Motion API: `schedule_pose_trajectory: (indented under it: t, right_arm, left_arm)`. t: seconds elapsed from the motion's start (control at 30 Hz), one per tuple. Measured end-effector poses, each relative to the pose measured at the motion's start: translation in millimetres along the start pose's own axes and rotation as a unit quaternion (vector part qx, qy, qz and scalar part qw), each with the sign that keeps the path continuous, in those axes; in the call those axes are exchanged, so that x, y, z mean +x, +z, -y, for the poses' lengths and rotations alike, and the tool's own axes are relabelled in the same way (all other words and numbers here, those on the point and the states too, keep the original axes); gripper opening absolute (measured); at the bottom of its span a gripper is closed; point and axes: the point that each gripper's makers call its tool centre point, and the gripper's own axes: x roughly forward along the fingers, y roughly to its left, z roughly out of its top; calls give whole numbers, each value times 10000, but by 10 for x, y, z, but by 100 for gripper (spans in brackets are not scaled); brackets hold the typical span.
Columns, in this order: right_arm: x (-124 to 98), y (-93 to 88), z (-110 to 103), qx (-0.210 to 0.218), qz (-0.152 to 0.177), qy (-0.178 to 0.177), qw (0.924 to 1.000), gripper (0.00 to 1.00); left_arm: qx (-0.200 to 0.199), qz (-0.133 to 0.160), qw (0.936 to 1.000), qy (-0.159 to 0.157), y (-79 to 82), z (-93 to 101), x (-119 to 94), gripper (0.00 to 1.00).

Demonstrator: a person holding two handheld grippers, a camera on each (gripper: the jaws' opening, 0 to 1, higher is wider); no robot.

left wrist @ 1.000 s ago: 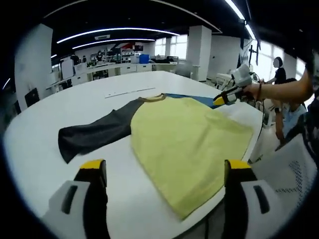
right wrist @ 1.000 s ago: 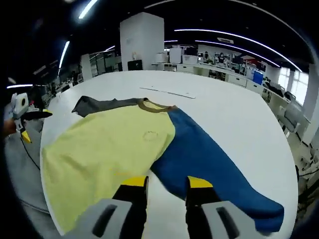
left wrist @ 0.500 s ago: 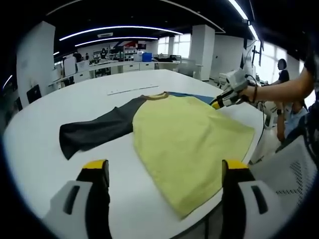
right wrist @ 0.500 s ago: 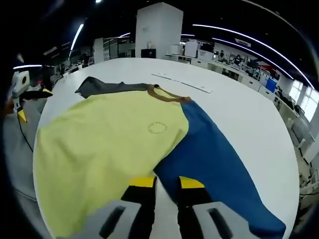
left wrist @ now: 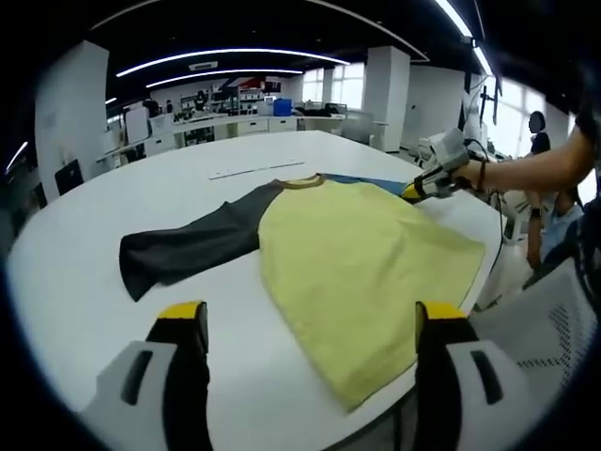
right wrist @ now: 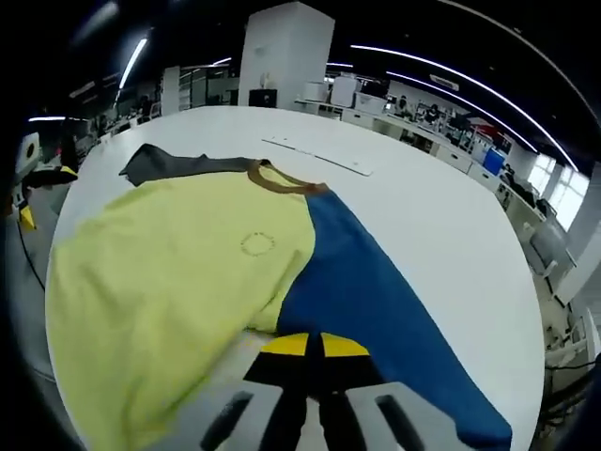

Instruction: Fold the garment on the visible template until the final outline fits inside the template.

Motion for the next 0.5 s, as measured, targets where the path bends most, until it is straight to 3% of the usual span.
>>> schedule_pose_trajectory:
  t: [0.5]
  right_arm:
    - [-18, 112, 304, 86, 91, -514, 9986, 0]
  left_arm:
    - [19, -30, 10000, 18, -13, -31, -7, 88]
